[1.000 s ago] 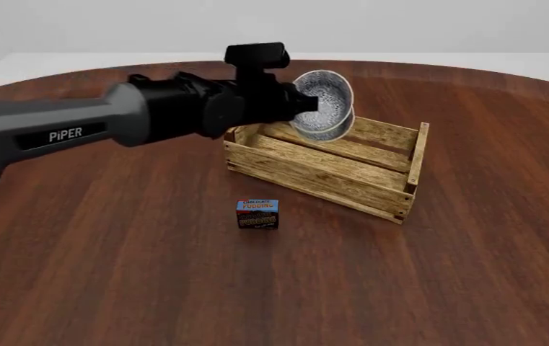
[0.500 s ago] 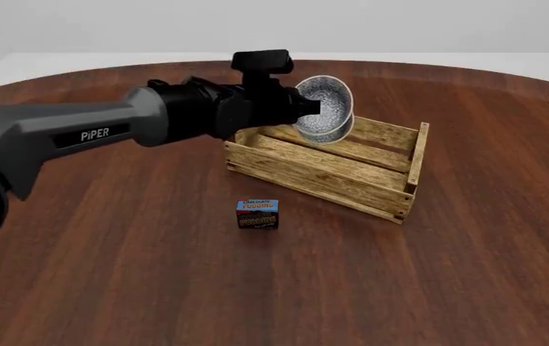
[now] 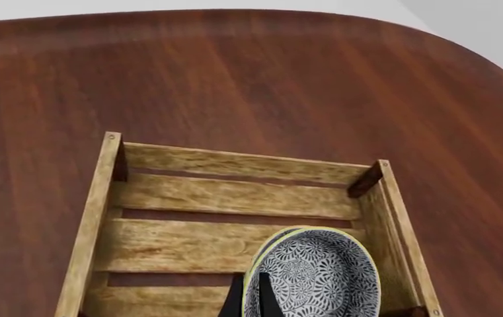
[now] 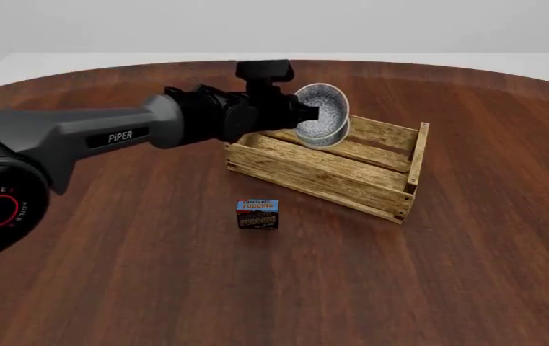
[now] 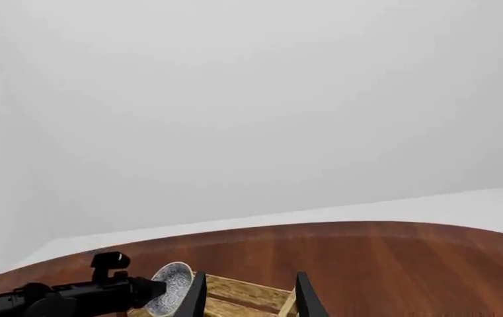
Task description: Stack the right bowl on the left bowl and place them in the tray.
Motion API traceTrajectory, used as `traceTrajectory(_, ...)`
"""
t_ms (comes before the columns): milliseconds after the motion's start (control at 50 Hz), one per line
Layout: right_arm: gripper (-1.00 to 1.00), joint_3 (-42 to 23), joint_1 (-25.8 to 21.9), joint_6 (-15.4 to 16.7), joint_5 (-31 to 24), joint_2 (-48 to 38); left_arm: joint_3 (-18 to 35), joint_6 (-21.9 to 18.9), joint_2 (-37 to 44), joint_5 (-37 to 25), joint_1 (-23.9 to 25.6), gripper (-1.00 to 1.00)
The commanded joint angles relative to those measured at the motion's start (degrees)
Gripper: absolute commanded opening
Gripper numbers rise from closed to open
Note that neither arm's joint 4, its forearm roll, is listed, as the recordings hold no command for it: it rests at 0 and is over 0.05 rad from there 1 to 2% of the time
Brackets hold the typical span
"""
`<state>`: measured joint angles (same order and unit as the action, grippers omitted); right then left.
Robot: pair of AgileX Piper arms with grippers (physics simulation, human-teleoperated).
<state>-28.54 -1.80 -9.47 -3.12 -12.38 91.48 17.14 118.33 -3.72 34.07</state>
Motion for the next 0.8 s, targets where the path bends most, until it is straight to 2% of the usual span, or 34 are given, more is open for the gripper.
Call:
traceTrajectory(20,1.0,0.4,0.1,-0.1,0.2,0.0,2.6,-0.6,1.6,0.0,-0.5,-1.0)
traceTrajectory(800,1.0,1.5,0.3,-0.4,1.0,-0.2,7.9,-1.3,7.6,-0.4,-2.1,-1.0)
